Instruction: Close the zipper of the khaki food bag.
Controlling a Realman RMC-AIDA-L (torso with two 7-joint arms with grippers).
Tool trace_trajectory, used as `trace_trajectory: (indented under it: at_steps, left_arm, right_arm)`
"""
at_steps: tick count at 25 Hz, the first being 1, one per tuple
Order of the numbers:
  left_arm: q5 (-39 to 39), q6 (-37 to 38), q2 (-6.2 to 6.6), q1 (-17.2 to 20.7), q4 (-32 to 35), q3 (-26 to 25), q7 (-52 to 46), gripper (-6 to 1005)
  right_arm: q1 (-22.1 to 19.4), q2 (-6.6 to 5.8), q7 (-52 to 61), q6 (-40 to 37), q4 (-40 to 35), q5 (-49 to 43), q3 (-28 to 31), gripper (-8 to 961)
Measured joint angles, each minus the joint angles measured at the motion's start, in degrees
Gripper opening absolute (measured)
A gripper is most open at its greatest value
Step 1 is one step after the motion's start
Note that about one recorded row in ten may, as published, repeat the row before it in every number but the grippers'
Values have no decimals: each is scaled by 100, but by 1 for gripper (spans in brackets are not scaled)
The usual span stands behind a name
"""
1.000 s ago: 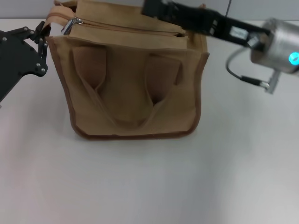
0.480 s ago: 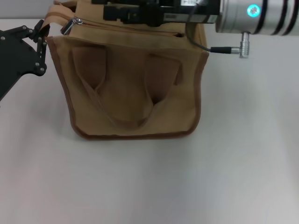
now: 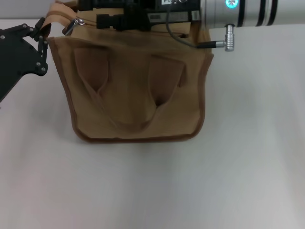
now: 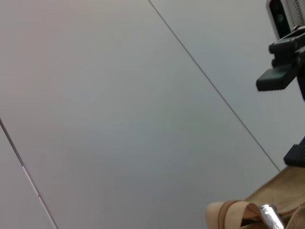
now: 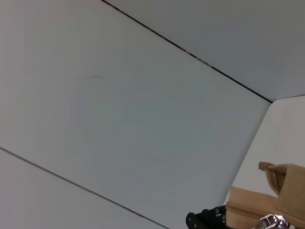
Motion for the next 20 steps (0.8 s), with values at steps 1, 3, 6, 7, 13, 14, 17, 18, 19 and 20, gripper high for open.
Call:
trace_trajectory:
  at_steps: [1,3,6,7,13,14,17,18,19,20]
  left_arm:
    - [0,0,0,-11,-15,0,0,25]
    - [0,0,0,-22,-31,0,0,25]
    - [0,6,-1,-50,-66,0,0,25]
    - [0,9,0,-60,-68,0,0,25]
    - [0,49,0,-90,-68,0,0,26]
    - [0,67,0,-92,-68,0,0,27]
    - [0,153,0,-89,-66,0,0,27]
    - [-1,177,0,-85,-65,0,0,27]
    - [-1,196,0,-81,-65,0,0,27]
    - [-1,209,0,-79,-65,0,0,28]
  right_arm:
    - [35,11,26,76,13,-1,-26,776]
    - [53,15,38,108,24,-2,-41,775]
    - [137,30,81,184,79,-35,-72,775]
    - [137,30,81,184,79,-35,-72,775]
    - [270,40,254,265,137,-231,-83,776]
    - [279,44,263,269,139,-239,-84,776]
    - [293,66,286,312,134,-246,-84,775]
    - [296,74,299,334,129,-248,-84,775]
    - [304,82,316,362,121,-248,-84,775]
    - [317,84,326,378,121,-248,-84,775]
